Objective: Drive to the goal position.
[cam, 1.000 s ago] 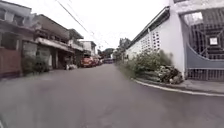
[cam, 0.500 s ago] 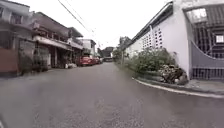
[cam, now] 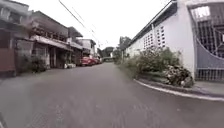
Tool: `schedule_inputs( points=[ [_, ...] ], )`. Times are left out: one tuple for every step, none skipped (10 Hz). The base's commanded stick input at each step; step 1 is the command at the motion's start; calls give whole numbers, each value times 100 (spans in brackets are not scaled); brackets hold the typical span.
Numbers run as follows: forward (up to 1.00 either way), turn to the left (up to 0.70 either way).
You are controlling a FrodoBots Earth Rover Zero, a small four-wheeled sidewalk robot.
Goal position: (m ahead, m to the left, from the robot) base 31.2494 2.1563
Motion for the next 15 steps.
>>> schedule_inputs(
  points=[
    [70, 0],
    [70, 0],
    [70, 0],
    [70, 0],
    [70, 0],
    [70, 0],
    [70, 0],
    [70, 0],
    [70, 0],
    [70, 0],
    [70, 0],
    [70, 0],
    [70, 0],
    [70, 0],
    [70, 0]
  ],
)
